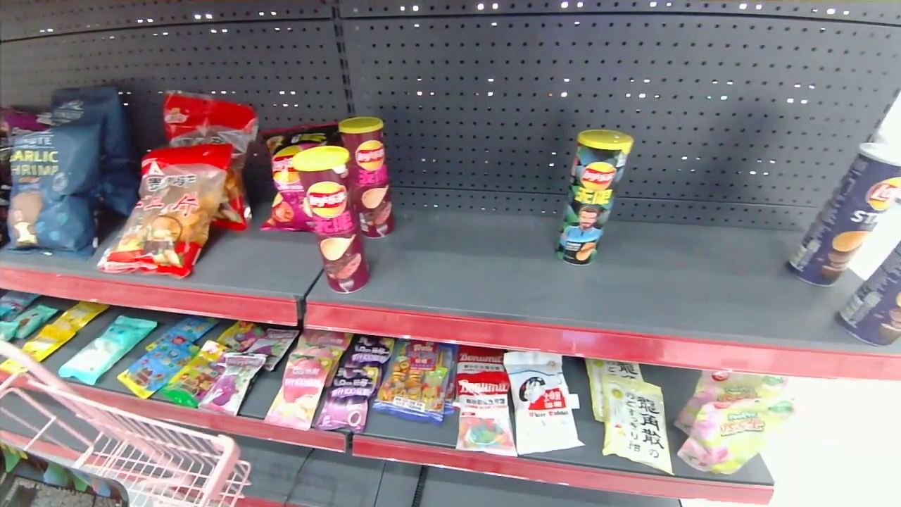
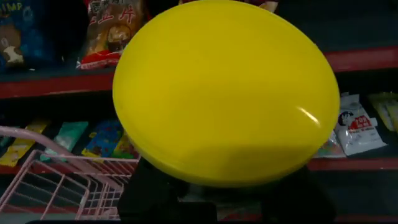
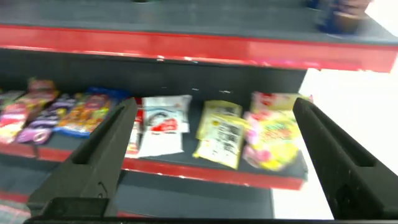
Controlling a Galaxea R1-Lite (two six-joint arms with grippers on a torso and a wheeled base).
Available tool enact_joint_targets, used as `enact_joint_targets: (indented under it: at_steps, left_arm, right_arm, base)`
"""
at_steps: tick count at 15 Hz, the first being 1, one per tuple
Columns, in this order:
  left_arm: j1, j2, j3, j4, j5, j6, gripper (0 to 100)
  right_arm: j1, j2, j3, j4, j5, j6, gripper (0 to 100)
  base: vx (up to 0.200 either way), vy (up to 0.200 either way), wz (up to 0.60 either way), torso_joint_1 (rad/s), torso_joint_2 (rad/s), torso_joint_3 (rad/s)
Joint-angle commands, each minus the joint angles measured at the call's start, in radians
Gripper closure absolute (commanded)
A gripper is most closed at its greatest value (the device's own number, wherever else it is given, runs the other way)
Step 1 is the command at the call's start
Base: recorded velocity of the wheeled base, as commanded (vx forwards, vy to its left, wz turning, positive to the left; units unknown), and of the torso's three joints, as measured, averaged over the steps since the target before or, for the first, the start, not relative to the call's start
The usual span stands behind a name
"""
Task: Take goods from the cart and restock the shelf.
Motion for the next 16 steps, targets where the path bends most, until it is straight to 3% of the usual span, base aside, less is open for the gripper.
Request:
enact_joint_targets:
  at_steps: [1,4,10,16]
  left_arm:
    - [0.0,0.003,0.0,-0.001,0.0,0.0,100]
    - [0.0,0.005,0.0,-0.001,0.0,0.021,100]
    - [0.0,-0.001,-0.001,-0.002,-0.002,0.026,100]
    - [0.0,-0.13,0.032,0.009,-0.003,0.049,100]
  right_arm:
    - [0.0,0.001,0.0,0.0,0.0,-0.001,0]
    - [0.0,0.001,-0.001,0.0,0.0,-0.002,0]
    - [0.0,0.001,-0.001,0.0,0.002,-0.001,0]
    - [0.0,0.001,-0.001,0.0,0.002,-0.005,0]
  base:
    - [0.0,0.0,0.0,0.0,0.0,0.0]
    - [0.133,0.0,0.0,0.0,0.0,0.0]
    - [0.2,0.0,0.0,0.0,0.0,0.001]
    - [0.0,0.0,0.0,0.0,0.0,0.0]
